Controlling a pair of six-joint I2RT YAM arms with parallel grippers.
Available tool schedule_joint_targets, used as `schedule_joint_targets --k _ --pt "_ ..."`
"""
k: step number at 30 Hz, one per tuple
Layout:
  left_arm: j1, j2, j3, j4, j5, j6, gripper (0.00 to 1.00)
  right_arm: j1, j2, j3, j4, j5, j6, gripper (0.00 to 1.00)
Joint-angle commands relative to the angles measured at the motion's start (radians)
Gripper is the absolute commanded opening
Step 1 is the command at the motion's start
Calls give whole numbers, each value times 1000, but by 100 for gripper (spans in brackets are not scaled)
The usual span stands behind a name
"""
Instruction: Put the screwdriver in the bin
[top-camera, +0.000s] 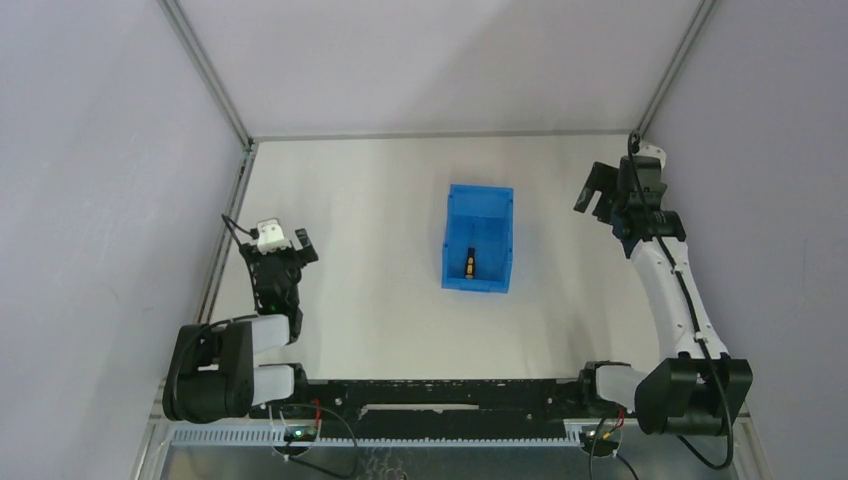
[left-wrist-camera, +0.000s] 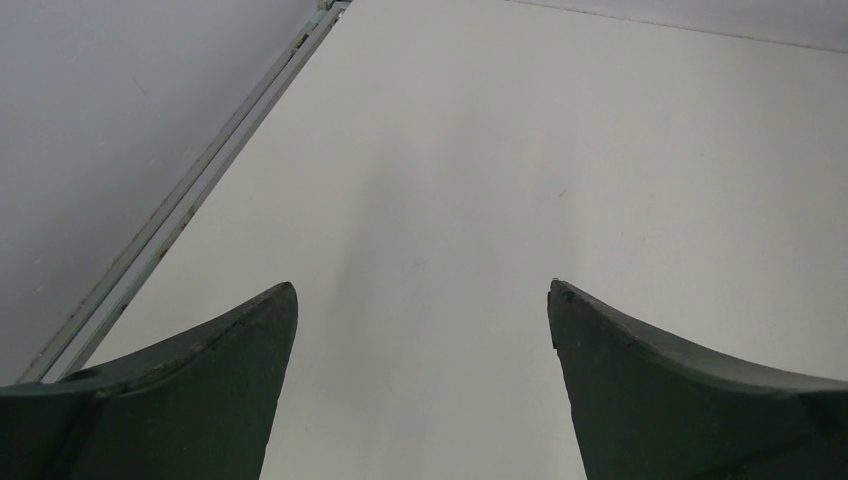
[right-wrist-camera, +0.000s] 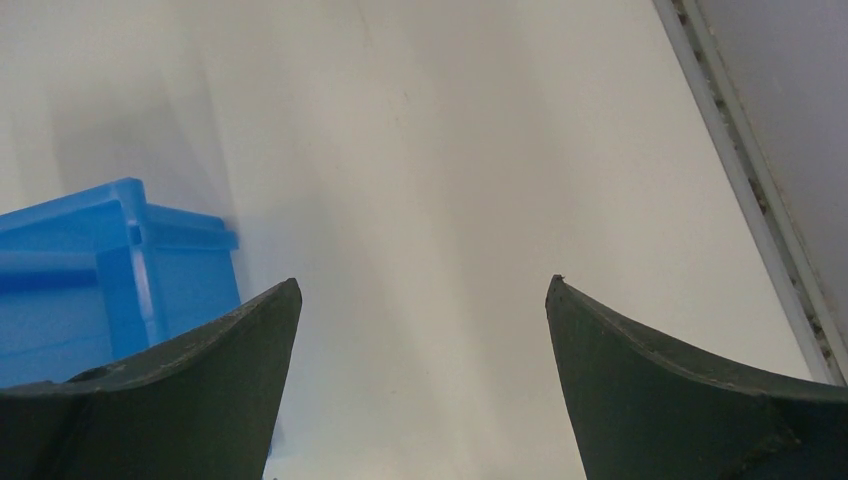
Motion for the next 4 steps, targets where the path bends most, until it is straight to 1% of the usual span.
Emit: schedule_joint_targets --k 1,2,4 --pt "-3 -6 33 34 1 15 100 -30 -7 -25 78 -116 -47 100" --pt "-3 -7 32 34 0 15 100 -37 -14 -35 102 -134 -41 100" --pt "-3 -7 33 34 0 15 100 -41 -38 -59 135 -123 -27 100"
